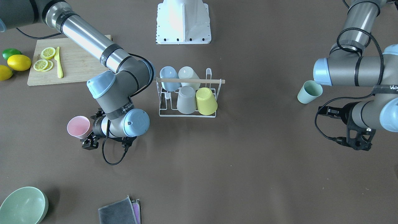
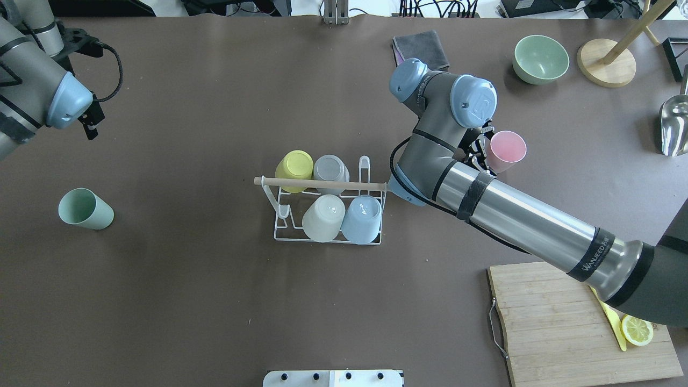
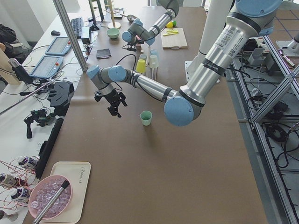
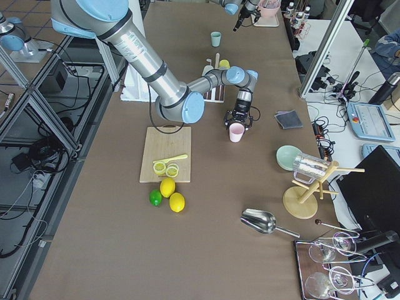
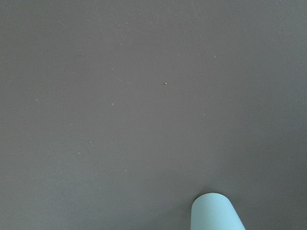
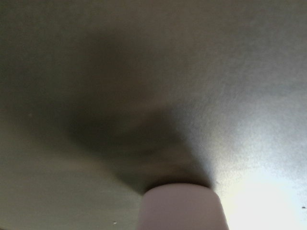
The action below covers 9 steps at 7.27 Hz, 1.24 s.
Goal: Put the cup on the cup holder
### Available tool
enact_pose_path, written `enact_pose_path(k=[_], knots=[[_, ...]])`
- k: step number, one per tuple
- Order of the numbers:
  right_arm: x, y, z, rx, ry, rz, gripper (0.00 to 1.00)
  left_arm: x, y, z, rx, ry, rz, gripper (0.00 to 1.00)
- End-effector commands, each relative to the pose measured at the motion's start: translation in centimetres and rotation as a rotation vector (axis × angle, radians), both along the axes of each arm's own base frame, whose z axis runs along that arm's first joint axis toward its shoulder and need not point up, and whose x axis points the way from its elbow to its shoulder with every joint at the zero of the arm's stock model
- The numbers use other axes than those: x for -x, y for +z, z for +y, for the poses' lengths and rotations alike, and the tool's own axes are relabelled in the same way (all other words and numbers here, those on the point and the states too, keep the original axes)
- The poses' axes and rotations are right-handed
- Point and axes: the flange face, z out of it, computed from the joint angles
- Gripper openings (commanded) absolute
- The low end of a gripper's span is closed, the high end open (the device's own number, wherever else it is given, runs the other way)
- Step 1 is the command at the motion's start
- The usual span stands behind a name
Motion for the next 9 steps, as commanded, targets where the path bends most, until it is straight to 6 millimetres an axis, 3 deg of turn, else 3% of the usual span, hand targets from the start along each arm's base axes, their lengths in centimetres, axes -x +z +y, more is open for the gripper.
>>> enact_pose_path(k=[1, 6, 7, 8, 9], knots=[[-0.5, 1.9, 0.1, -0.004, -0.032, 0.017, 1.00, -0.4, 1.4, 0.2, 0.119, -0.010, -0.006, 0.98], [-1.2, 3.7, 0.2, -0.014, -0.053, 0.037, 0.99, -3.3, 6.6, 2.3, 0.274, 0.006, 0.007, 0.98], [-1.4, 3.8, 0.1, -0.016, -0.054, 0.040, 0.88, -4.0, 7.7, 2.3, 0.304, 0.011, 0.001, 0.98], [-1.5, 3.7, 0.0, -0.027, -0.057, 0.048, 0.64, -4.7, 8.5, 2.8, 0.362, -0.001, 0.021, 0.98], [-1.7, 3.5, 0.0, -0.035, -0.058, 0.058, 0.22, -5.9, 9.2, 3.3, 0.404, -0.003, 0.034, 0.98]])
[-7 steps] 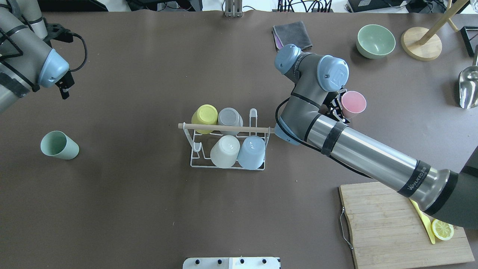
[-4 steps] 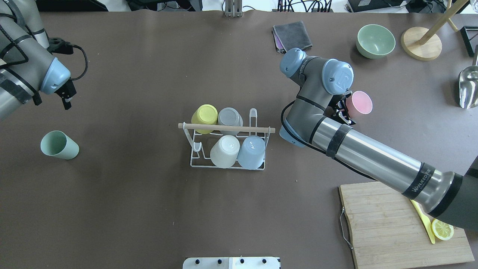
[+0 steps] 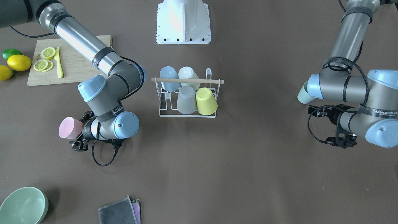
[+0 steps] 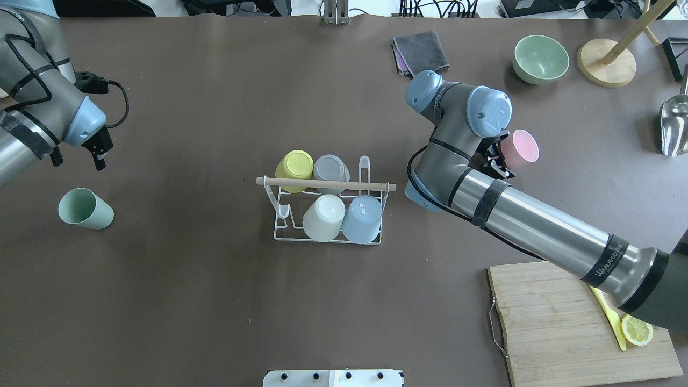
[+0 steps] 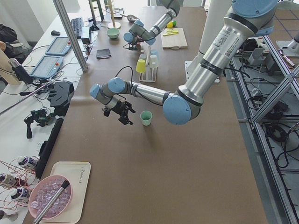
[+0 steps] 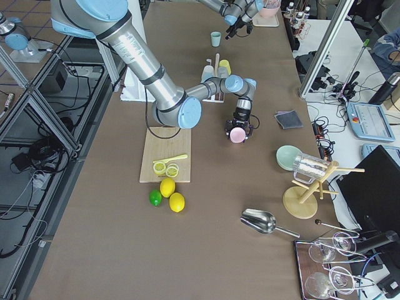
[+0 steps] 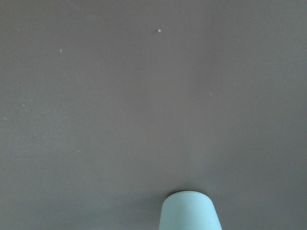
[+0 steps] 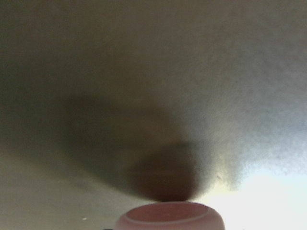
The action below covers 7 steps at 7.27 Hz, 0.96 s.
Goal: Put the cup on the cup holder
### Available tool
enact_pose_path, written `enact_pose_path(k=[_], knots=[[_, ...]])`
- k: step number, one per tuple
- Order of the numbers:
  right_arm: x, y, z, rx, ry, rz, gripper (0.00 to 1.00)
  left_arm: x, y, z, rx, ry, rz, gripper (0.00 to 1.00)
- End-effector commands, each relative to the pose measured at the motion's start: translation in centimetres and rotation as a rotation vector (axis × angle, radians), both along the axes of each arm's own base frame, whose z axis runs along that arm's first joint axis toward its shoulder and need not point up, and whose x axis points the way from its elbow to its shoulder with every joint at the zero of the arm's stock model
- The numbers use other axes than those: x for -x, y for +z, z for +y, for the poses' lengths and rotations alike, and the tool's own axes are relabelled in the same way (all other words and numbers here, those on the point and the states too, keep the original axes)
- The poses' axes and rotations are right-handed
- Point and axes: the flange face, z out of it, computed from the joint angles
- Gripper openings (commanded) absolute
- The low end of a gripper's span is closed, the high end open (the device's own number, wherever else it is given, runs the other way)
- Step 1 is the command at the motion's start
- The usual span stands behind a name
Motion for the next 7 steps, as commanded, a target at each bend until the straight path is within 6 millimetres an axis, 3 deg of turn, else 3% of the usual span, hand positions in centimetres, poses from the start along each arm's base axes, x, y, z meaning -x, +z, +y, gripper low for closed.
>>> enact_pose_path(k=[1, 2, 3, 5, 7], knots=[[-0.9, -0.7, -0.3, -0.017, -0.005, 0.034, 0.00, -1.8, 1.0, 0.8, 0.079, -0.016, -0.005, 0.98], [-3.6, -2.0, -1.6, -0.017, -0.016, 0.015, 0.00, -2.9, 1.2, 1.5, 0.099, 0.000, -0.018, 0.98], [-8.7, -3.4, -3.5, -0.024, -0.038, -0.029, 0.00, -4.3, 1.3, 2.2, 0.104, 0.023, -0.025, 0.98], [-18.1, -4.2, 0.8, -0.103, 0.038, -0.208, 0.00, -5.9, 2.3, 3.4, 0.118, 0.056, -0.035, 0.98], [-22.4, -7.3, 0.7, -0.035, 0.166, -0.420, 0.00, -5.8, 3.1, 3.7, 0.123, 0.065, -0.038, 0.98]])
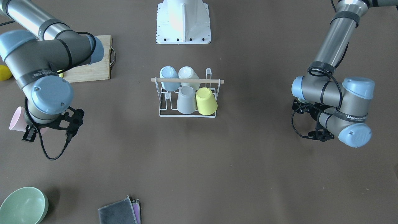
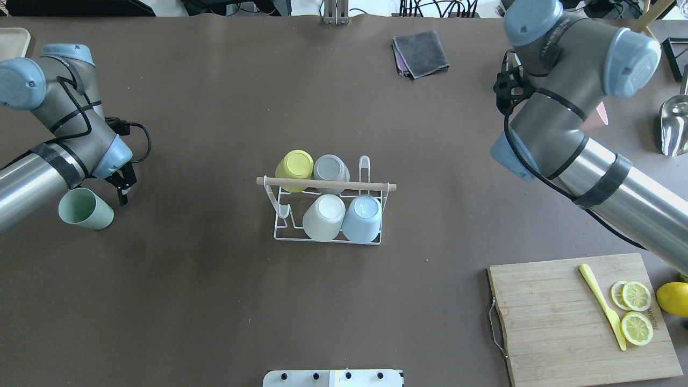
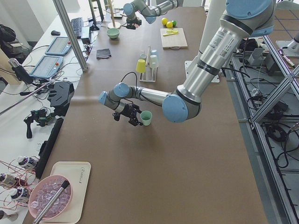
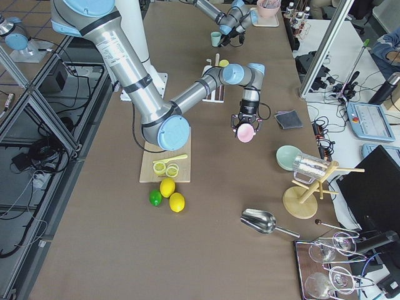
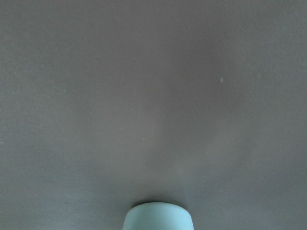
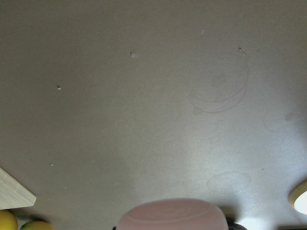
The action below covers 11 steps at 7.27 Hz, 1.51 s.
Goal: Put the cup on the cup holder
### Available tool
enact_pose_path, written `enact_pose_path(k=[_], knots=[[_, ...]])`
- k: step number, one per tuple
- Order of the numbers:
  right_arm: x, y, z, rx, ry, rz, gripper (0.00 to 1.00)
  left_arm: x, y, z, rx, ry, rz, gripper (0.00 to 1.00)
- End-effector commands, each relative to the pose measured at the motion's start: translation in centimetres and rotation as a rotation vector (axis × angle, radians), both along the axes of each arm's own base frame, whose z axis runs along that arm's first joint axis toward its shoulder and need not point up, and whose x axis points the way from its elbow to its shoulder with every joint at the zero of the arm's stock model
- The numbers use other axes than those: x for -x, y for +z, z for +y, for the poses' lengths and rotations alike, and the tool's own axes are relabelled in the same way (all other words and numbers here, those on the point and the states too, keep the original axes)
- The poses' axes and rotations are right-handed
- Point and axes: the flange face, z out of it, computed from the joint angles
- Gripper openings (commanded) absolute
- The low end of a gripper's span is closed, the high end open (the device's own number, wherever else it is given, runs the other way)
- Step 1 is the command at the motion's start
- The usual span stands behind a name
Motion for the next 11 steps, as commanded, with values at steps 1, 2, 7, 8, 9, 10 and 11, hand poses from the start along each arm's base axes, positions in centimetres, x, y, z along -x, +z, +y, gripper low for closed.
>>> enact_pose_path(k=[1, 2, 7, 8, 9, 10, 11], knots=[[-5.0, -3.3, 0.6, 0.053, 0.087, -0.259, 0.00, 0.0, 0.4, 0.4, 0.007, 0.021, 0.002, 0.98], [-6.1, -4.0, 0.9, 0.056, 0.128, -0.392, 0.00, 0.2, 0.7, 0.6, 0.011, 0.043, 0.015, 0.98], [-6.4, -9.8, 4.1, -0.123, 0.151, -0.859, 0.00, 0.0, 2.0, 0.4, 0.041, 0.050, -0.005, 0.98], [-6.2, -8.4, 3.7, -0.182, 0.155, -0.936, 0.00, -0.1, 2.1, 0.3, 0.045, 0.050, -0.008, 0.98], [-5.9, -7.3, 3.0, -0.194, 0.184, -1.030, 0.00, -0.1, 2.0, 0.3, 0.044, 0.050, -0.007, 0.98], [-5.6, -6.5, 2.5, -0.246, 0.171, -1.087, 0.00, -0.1, 2.0, 0.3, 0.045, 0.050, -0.007, 0.98], [-5.7, -7.1, 2.7, -0.272, 0.186, -1.141, 0.00, -0.2, 1.8, 0.3, 0.048, 0.050, -0.009, 0.98]])
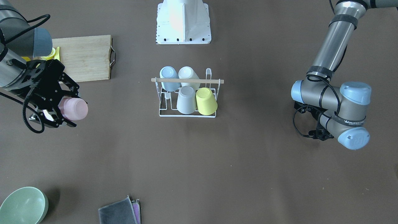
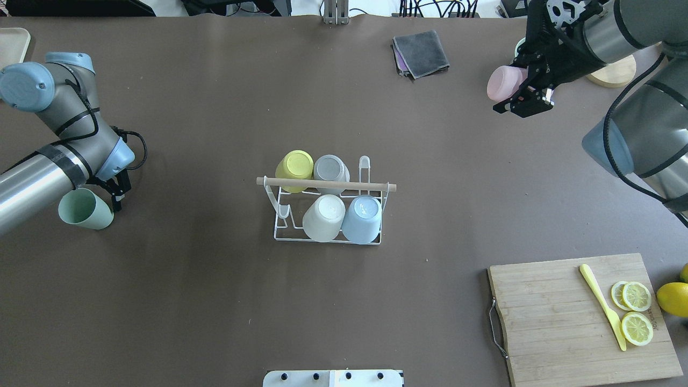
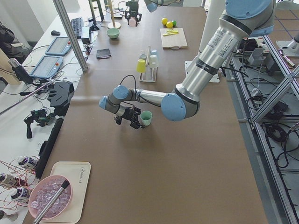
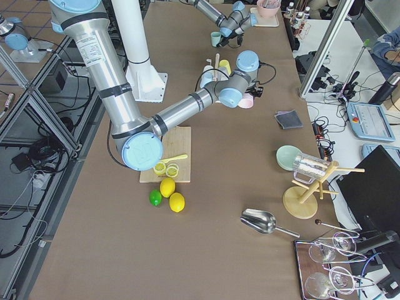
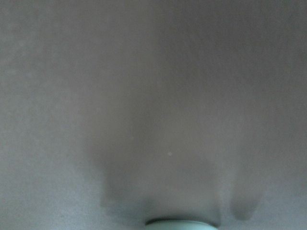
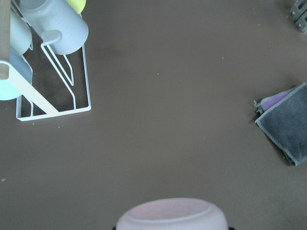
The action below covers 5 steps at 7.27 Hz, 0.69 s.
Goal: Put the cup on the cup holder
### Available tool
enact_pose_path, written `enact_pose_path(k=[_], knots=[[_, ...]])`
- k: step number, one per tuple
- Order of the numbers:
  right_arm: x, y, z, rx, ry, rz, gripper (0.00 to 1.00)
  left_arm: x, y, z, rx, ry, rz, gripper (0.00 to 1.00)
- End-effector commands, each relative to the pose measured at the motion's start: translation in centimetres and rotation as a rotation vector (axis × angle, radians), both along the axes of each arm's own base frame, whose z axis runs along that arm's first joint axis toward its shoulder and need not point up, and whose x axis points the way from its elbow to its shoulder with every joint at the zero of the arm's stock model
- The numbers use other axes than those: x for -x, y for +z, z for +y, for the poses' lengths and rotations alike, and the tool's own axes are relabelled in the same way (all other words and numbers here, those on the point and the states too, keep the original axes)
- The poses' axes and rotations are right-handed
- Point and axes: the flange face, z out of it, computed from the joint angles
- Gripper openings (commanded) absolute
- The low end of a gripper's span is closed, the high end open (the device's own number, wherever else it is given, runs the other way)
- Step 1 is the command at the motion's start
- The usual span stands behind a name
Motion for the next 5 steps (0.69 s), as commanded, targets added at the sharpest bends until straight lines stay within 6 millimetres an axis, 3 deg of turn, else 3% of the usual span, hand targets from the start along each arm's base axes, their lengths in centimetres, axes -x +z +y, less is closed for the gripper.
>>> enact_pose_path(k=[1, 3, 5], knots=[[-0.3, -1.3, 0.6, -0.005, 0.064, -0.162, 0.00, 0.0, -0.3, 0.0, 0.008, 0.006, 0.000, 0.98], [-0.7, -3.2, 1.8, 0.026, 0.142, -0.337, 0.00, 0.0, -0.3, 0.0, 0.012, 0.007, -0.002, 0.98], [2.4, -5.9, 3.6, 0.070, 0.209, -0.519, 0.00, 0.1, -0.4, 0.1, 0.022, 0.007, -0.009, 0.98]])
